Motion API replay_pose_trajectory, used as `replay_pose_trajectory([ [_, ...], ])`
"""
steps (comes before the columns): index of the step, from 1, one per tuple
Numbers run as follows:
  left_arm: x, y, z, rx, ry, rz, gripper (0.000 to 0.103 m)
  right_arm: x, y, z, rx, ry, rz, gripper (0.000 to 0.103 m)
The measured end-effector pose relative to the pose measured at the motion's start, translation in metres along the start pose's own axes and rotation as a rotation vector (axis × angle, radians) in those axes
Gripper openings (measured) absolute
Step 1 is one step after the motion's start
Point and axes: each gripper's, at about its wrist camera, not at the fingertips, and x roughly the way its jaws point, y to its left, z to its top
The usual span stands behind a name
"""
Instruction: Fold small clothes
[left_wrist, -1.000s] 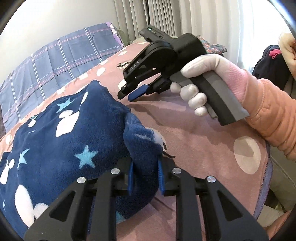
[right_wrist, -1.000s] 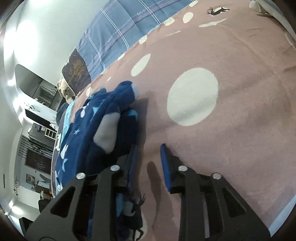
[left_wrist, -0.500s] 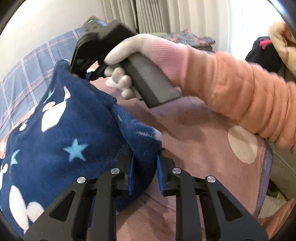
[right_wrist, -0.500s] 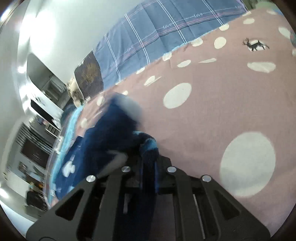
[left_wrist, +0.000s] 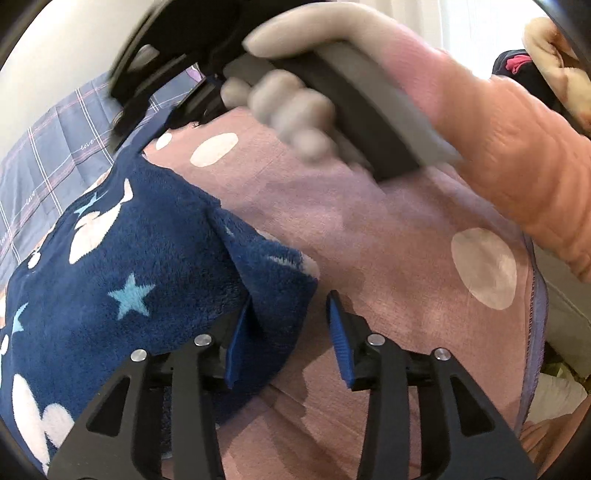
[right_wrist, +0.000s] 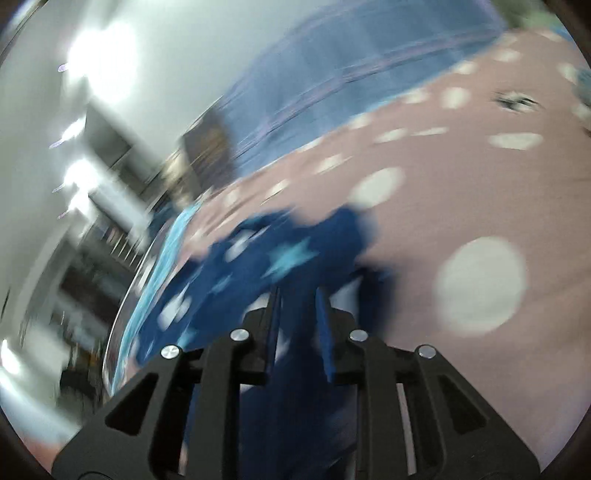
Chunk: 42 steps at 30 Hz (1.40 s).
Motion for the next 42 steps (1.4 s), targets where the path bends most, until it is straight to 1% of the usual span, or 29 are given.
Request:
replay_pose_trajectory([
  [1,0.0,0.0,0.0,-0.002,-0.001,-0.005,0.045,0.011,0.012,-0.014,-0.067,0.061,-0.027,0.02],
  [2,0.0,0.001,0.0,-0.004,-0.002,-0.007,0.046,0.024,0.017,-0.023,-0.119,0.102,-0.122,0.021],
  [3,-0.001,0.001,0.0,-0.006,-0.006,-0.003,0.046,0.036,0.014,-0.033,-0.172,0.122,-0.26,0.013],
  [4,-0.002,0.001,0.0,-0.009,-0.013,0.003,0.046,0.042,0.011,-0.037,-0.207,0.12,-0.311,0.013],
  [5,-0.005,0.001,-0.001,-0.013,-0.021,0.006,0.046,0.045,0.009,-0.04,-0.253,0.078,-0.313,0.013],
  [6,-0.009,0.002,-0.002,-0.025,-0.032,0.004,0.046,0.043,0.007,-0.039,-0.255,0.06,-0.314,0.012],
  [9,-0.029,0.009,-0.01,-0.074,-0.059,-0.019,0.046,0.032,0.009,-0.034,-0.176,0.021,-0.336,0.013],
  [11,-0.051,0.017,-0.021,-0.102,-0.097,-0.008,0.048,0.029,0.019,-0.032,-0.173,0.001,-0.351,0.018],
  [12,-0.063,0.025,-0.027,-0.127,-0.116,-0.001,0.05,0.027,0.024,-0.033,-0.173,0.004,-0.354,0.022],
  [13,-0.073,0.034,-0.035,-0.157,-0.132,0.007,0.053,0.026,0.028,-0.033,-0.166,0.008,-0.355,0.024],
  [14,-0.085,0.047,-0.045,-0.2,-0.151,0.026,0.056,0.029,0.036,-0.032,-0.158,0.011,-0.355,0.027],
  [16,-0.113,0.076,-0.068,-0.297,-0.185,0.098,0.057,0.022,0.051,-0.034,-0.162,0.005,-0.375,0.027],
  [19,-0.156,0.128,-0.111,-0.462,-0.223,0.248,0.057,0.018,0.073,-0.027,-0.202,-0.011,-0.39,0.029],
  [20,-0.169,0.144,-0.127,-0.516,-0.234,0.286,0.057,0.021,0.089,-0.026,-0.232,-0.017,-0.385,0.031],
  [22,-0.192,0.169,-0.158,-0.613,-0.257,0.335,0.057,0.028,0.114,-0.027,-0.286,-0.019,-0.369,0.036],
  [23,-0.203,0.182,-0.175,-0.669,-0.269,0.352,0.056,0.038,0.138,-0.031,-0.339,-0.009,-0.352,0.037],
  [24,-0.213,0.194,-0.193,-0.727,-0.283,0.363,0.055,0.045,0.15,-0.033,-0.37,0.001,-0.34,0.039],
  [25,-0.221,0.204,-0.206,-0.77,-0.295,0.358,0.048,0.059,0.171,-0.037,-0.422,0.024,-0.321,0.041],
  [26,-0.226,0.216,-0.223,-0.811,-0.309,0.339,0.037,0.068,0.183,-0.039,-0.451,0.043,-0.308,0.045],
  [27,-0.228,0.226,-0.23,-0.828,-0.313,0.325,0.032,0.083,0.2,-0.043,-0.483,0.072,-0.285,0.046],
  [28,-0.228,0.236,-0.239,-0.836,-0.313,0.295,0.022,0.097,0.215,-0.044,-0.505,0.1,-0.262,0.046],
  [29,-0.226,0.241,-0.242,-0.83,-0.312,0.269,0.017,0.107,0.227,-0.046,-0.516,0.123,-0.247,0.046],
  [31,-0.221,0.254,-0.248,-0.795,-0.31,0.196,0.018,0.132,0.251,-0.043,-0.532,0.173,-0.227,0.047],
  [33,-0.214,0.266,-0.25,-0.777,-0.309,0.13,0.018,0.152,0.271,-0.038,-0.56,0.204,-0.236,0.048],
  [34,-0.209,0.277,-0.251,-0.78,-0.305,0.091,0.02,0.161,0.278,-0.036,-0.578,0.214,-0.248,0.048],
  [35,-0.205,0.285,-0.254,-0.787,-0.3,0.06,0.029,0.17,0.285,-0.034,-0.6,0.221,-0.267,0.049],
  [37,-0.2,0.295,-0.258,-0.802,-0.31,0.01,0.039,0.19,0.299,-0.028,-0.643,0.246,-0.296,0.049],
  [40,-0.189,0.302,-0.257,-0.807,-0.349,-0.112,0.039,0.219,0.319,-0.02,-0.69,0.28,-0.312,0.049],
  [42,-0.183,0.294,-0.253,-0.77,-0.379,-0.204,0.035,0.238,0.331,-0.016,-0.715,0.302,-0.308,0.049],
])
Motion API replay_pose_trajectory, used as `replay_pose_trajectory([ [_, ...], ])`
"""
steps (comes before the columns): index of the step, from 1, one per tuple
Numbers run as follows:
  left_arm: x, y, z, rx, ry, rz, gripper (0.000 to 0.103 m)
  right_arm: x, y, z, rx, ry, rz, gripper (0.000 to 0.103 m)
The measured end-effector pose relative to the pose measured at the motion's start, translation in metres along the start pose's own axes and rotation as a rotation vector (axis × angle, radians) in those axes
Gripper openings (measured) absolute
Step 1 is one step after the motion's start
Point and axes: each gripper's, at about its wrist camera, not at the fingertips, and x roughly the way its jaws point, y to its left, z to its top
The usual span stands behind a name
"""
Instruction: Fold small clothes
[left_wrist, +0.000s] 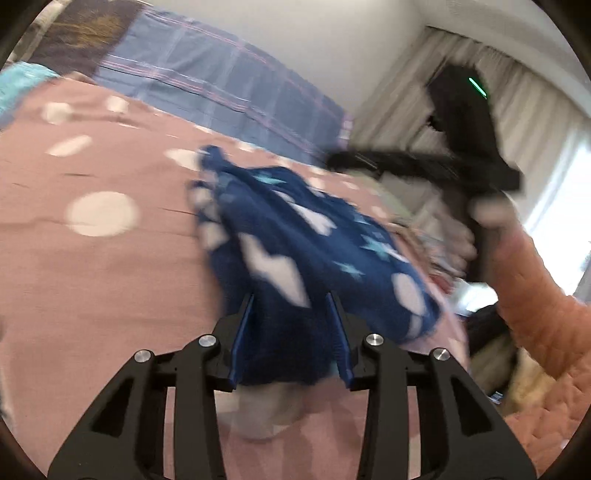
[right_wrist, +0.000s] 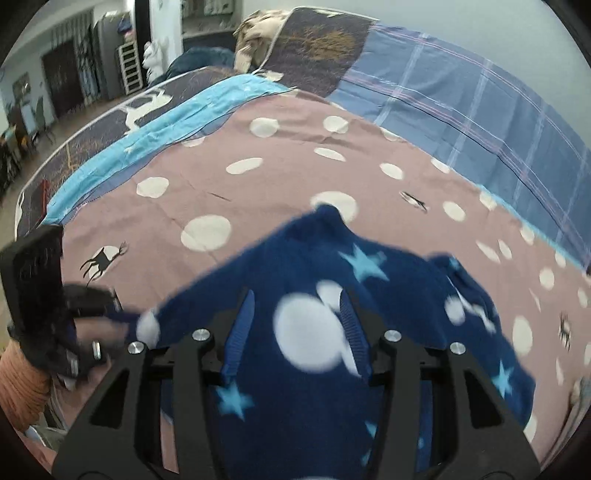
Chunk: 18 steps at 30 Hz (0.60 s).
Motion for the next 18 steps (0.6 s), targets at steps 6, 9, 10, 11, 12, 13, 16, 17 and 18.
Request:
replay_pose_trajectory([
  [6,-0.004,-0.032,-0.012,0.123,-0.039,-0.045,0.034,0.059,0.038,0.053,-0.08,0.124,0.067,0.049],
  [9,-0.001,-0.036,-0.013,0.141,-0.036,-0.026,0.035,0.095,0.06,0.071,-0.101,0.212,0.122,0.047],
  [10,-0.001,-0.036,-0.014,0.137,-0.033,-0.023,0.035,0.106,0.066,0.075,-0.121,0.25,0.107,0.047],
  [11,-0.001,-0.034,-0.015,0.126,-0.03,-0.018,0.036,0.125,0.072,0.076,-0.155,0.318,0.039,0.045],
  [12,0.001,-0.03,-0.015,0.101,-0.023,-0.015,0.036,0.14,0.073,0.075,-0.178,0.377,-0.026,0.042],
  [13,0.002,-0.021,-0.013,0.08,-0.018,-0.011,0.038,0.154,0.071,0.072,-0.19,0.442,-0.081,0.041],
  [16,0.003,-0.007,-0.012,0.023,-0.005,-0.014,0.038,0.167,0.059,0.069,-0.178,0.543,-0.159,0.037],
  [17,0.003,-0.005,-0.012,0.013,-0.005,-0.023,0.038,0.164,0.056,0.07,-0.167,0.553,-0.163,0.038],
  [18,0.004,-0.005,-0.012,0.01,-0.004,-0.024,0.038,0.162,0.056,0.071,-0.157,0.557,-0.166,0.043],
])
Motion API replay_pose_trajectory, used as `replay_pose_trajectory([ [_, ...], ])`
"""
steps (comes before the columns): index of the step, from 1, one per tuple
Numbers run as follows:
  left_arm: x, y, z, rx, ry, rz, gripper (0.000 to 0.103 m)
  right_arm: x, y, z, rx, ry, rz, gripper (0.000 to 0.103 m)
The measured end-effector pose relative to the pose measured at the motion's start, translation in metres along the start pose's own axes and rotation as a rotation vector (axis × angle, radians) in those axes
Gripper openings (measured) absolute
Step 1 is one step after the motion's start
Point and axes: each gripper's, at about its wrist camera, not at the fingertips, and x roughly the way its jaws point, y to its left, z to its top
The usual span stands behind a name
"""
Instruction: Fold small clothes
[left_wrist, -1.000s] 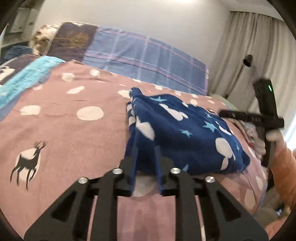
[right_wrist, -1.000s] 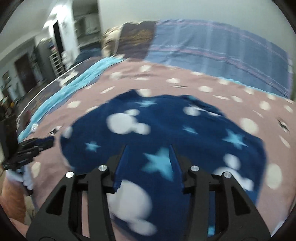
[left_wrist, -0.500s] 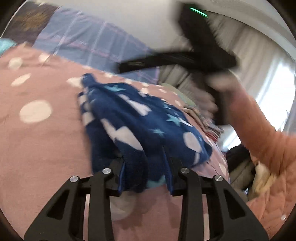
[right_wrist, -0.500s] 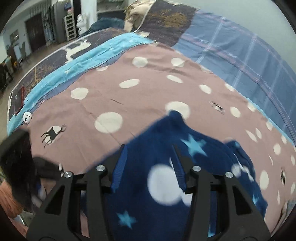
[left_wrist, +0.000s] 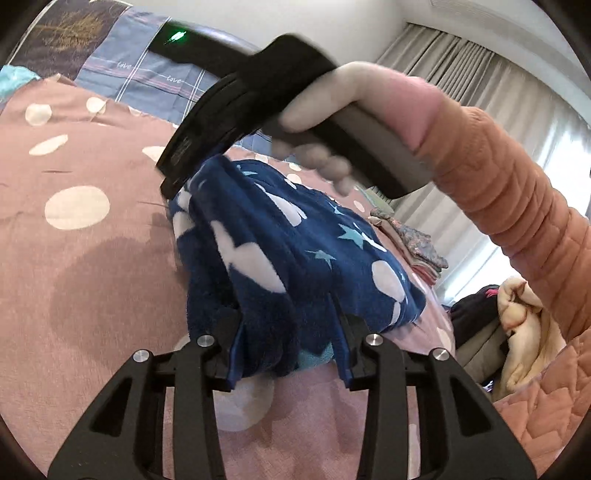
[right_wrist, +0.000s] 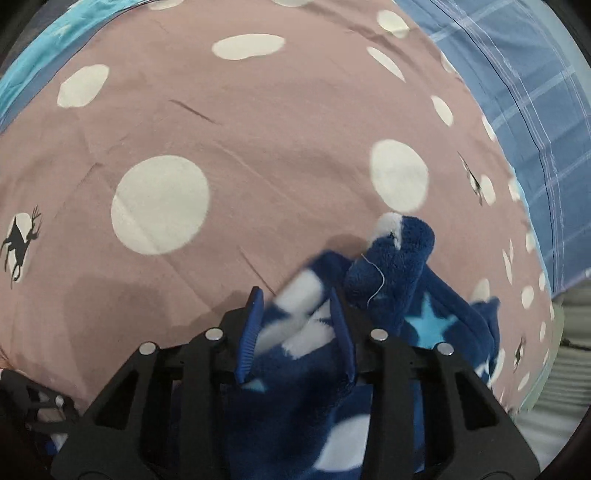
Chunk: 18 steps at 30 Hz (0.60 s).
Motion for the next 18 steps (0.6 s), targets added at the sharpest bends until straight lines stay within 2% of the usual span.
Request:
replay_pose_trajectory([
  [3,0.004,-0.001,0.0,0.005,0.015,0.014,0.038,-0.002,-0.004,-0.002,0.039,0.03,0.032,0.06],
  [6,0.005,-0.003,-0.001,0.011,0.031,0.041,0.038,0.016,0.005,0.002,0.035,0.055,0.005,0.06],
  [7,0.006,-0.004,-0.001,0.01,0.038,0.051,0.03,0.023,0.012,0.004,0.01,0.042,-0.036,0.056],
  [8,0.007,-0.002,-0.001,0.001,0.049,0.064,0.017,0.027,0.016,0.007,-0.003,0.023,-0.062,0.024],
  [9,0.006,0.0,-0.001,-0.011,0.05,0.068,0.012,0.027,0.018,0.008,0.0,0.002,-0.117,0.01],
  [11,-0.001,0.002,-0.002,-0.023,0.03,0.055,0.01,0.018,0.013,0.006,0.027,-0.066,-0.115,0.007],
  [12,-0.006,0.001,-0.004,-0.017,0.023,0.041,0.009,0.006,0.011,0.004,0.029,-0.132,-0.117,0.002],
  [15,-0.003,0.006,-0.01,-0.027,0.079,0.079,0.01,-0.015,-0.007,0.008,0.076,-0.288,-0.099,0.0],
  [18,0.005,0.021,-0.011,-0.1,0.119,0.072,0.01,-0.003,-0.023,0.013,0.11,-0.293,0.003,0.0],
])
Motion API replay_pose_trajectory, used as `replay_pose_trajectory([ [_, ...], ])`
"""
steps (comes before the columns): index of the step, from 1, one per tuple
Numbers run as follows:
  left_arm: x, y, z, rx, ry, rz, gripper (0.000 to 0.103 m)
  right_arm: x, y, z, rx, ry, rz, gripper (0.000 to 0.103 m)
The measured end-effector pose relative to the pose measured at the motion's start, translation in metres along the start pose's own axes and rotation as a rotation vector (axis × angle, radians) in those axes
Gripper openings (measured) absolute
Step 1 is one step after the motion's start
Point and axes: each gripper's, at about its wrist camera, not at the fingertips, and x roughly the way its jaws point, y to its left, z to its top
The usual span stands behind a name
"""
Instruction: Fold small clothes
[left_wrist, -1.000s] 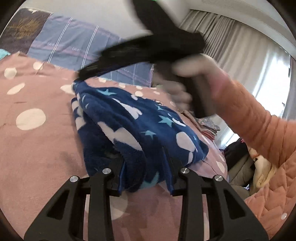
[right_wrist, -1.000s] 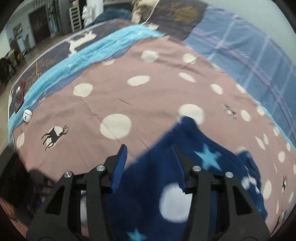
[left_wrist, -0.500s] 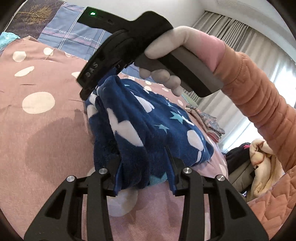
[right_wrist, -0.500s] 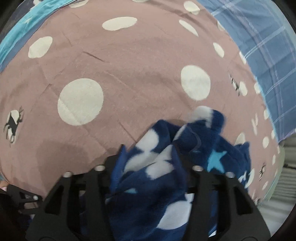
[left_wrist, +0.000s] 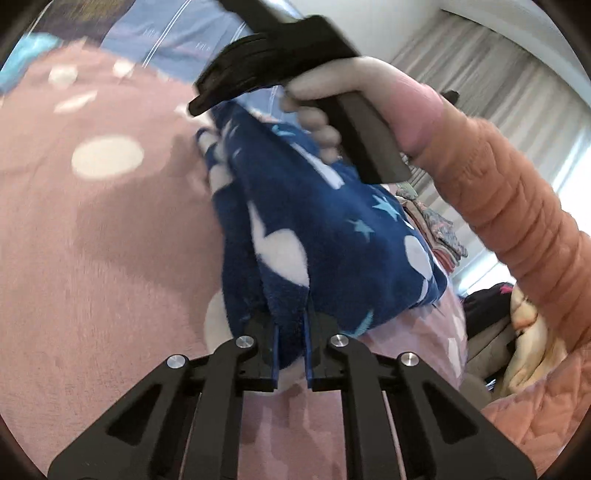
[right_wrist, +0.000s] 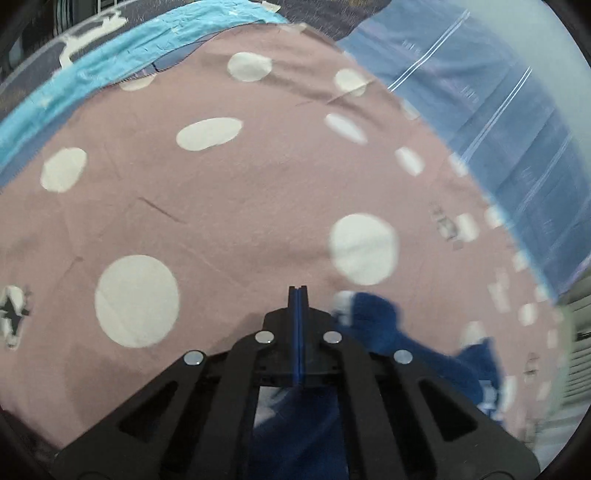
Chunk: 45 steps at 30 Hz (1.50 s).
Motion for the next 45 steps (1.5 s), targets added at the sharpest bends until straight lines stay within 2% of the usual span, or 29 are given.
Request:
replay_pose_trajectory([
  [2,0.001,0.001,0.0,-0.004,0.003,-0.004,0.01,-0.004,-0.009,-0.004,0.044,-0.008,0.015,0.001],
  [4,0.0,-0.001,0.0,0.007,0.004,0.008,0.01,-0.019,-0.015,-0.007,0.068,-0.06,0.059,0.005],
  [7,-0.001,0.0,0.0,0.007,0.004,0.006,0.011,-0.063,-0.034,-0.023,0.114,-0.188,0.036,0.016],
  [9,0.001,-0.001,-0.002,0.01,0.006,0.005,0.011,-0.078,-0.047,-0.038,0.14,-0.236,0.026,0.023],
  [10,0.001,-0.001,-0.002,0.011,0.008,0.004,0.011,-0.078,-0.055,-0.042,0.162,-0.24,0.037,0.024],
  [11,0.002,-0.001,-0.002,0.01,0.012,0.002,0.011,-0.074,-0.061,-0.052,0.201,-0.223,0.084,0.026],
  [14,0.002,0.001,-0.001,0.007,0.02,0.006,0.012,-0.037,-0.055,-0.066,0.232,-0.105,0.209,0.028],
  [15,0.003,0.0,-0.001,0.009,0.023,0.016,0.013,-0.014,-0.046,-0.069,0.22,-0.06,0.198,0.028],
  [18,0.005,-0.005,0.0,0.019,0.034,0.059,0.017,0.004,-0.037,-0.068,0.199,-0.149,0.175,0.029],
  [21,0.006,-0.009,-0.001,0.031,0.039,0.087,0.018,0.001,-0.044,-0.067,0.247,-0.155,0.209,0.029],
  [25,0.001,-0.016,-0.003,0.047,0.021,0.141,0.02,-0.027,-0.063,-0.087,0.339,-0.201,0.231,0.034],
  [27,-0.006,-0.025,-0.007,0.056,-0.008,0.184,0.025,-0.054,-0.073,-0.111,0.396,-0.281,0.214,0.042],
  [28,-0.011,-0.03,-0.009,0.064,-0.024,0.212,0.032,-0.071,-0.076,-0.129,0.407,-0.336,0.202,0.046],
  [29,-0.016,-0.033,-0.011,0.071,-0.04,0.25,0.043,-0.091,-0.079,-0.152,0.413,-0.386,0.169,0.06],
  [30,-0.025,-0.04,-0.013,0.086,-0.068,0.31,0.048,-0.106,-0.082,-0.174,0.423,-0.419,0.124,0.074],
  [31,-0.029,-0.044,-0.012,0.095,-0.09,0.336,0.05,-0.119,-0.084,-0.197,0.438,-0.444,0.081,0.076],
  [32,-0.035,-0.05,-0.011,0.108,-0.116,0.353,0.05,-0.136,-0.087,-0.231,0.465,-0.472,0.042,0.077],
  [33,-0.043,-0.061,-0.006,0.127,-0.159,0.355,0.05,-0.142,-0.089,-0.248,0.485,-0.48,0.043,0.077],
  [35,-0.049,-0.078,0.005,0.155,-0.225,0.33,0.054,-0.154,-0.096,-0.293,0.581,-0.485,0.1,0.074],
  [36,-0.048,-0.085,0.009,0.164,-0.24,0.317,0.055,-0.155,-0.097,-0.312,0.64,-0.486,0.137,0.06],
  [37,-0.042,-0.094,0.013,0.178,-0.247,0.309,0.057,-0.149,-0.094,-0.332,0.693,-0.449,0.157,0.054],
  [39,-0.014,-0.105,0.018,0.235,-0.208,0.339,0.063,-0.126,-0.084,-0.35,0.719,-0.326,0.146,0.051],
  [40,0.005,-0.105,0.018,0.253,-0.165,0.376,0.066,-0.112,-0.075,-0.362,0.719,-0.314,0.127,0.051],
  [41,0.025,-0.097,0.017,0.255,-0.105,0.416,0.067,-0.112,-0.068,-0.367,0.687,-0.358,0.09,0.051],
  [42,0.053,-0.083,0.011,0.243,-0.023,0.487,0.069,-0.113,-0.064,-0.364,0.666,-0.361,0.068,0.051],
  [43,0.065,-0.079,0.009,0.252,0.007,0.528,0.072,-0.115,-0.065,-0.363,0.688,-0.349,0.08,0.052],
  [45,0.059,-0.088,0.01,0.282,-0.013,0.555,0.073,-0.114,-0.072,-0.363,0.747,-0.329,0.13,0.053],
])
